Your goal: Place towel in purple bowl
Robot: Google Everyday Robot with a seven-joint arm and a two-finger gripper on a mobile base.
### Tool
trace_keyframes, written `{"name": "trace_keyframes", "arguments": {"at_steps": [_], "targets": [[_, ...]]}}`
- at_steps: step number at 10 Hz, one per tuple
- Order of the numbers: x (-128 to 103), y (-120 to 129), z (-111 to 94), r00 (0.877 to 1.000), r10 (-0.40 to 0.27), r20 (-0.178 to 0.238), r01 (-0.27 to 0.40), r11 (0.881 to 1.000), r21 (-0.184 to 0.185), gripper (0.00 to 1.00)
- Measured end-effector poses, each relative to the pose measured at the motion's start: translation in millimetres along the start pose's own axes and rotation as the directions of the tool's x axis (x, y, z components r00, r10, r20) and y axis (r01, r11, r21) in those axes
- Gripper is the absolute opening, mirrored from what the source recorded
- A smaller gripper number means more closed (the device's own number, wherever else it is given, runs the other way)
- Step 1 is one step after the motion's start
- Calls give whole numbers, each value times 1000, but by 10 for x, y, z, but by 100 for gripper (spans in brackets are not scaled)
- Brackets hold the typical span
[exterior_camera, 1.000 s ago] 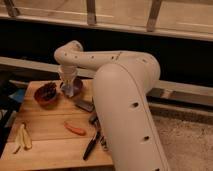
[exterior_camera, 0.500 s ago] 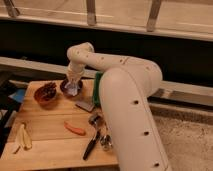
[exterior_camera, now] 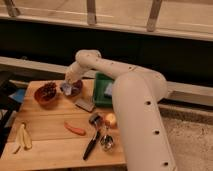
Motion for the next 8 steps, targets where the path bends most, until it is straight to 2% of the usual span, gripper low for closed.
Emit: {"name": "trace_keyframes", "arguments": {"at_steps": [3,8], "targets": [[58,157,21,1000,-30,-7,30,1000,-6,62],[42,125,9,1000,-28,-5,28,1000,-3,62]]}}
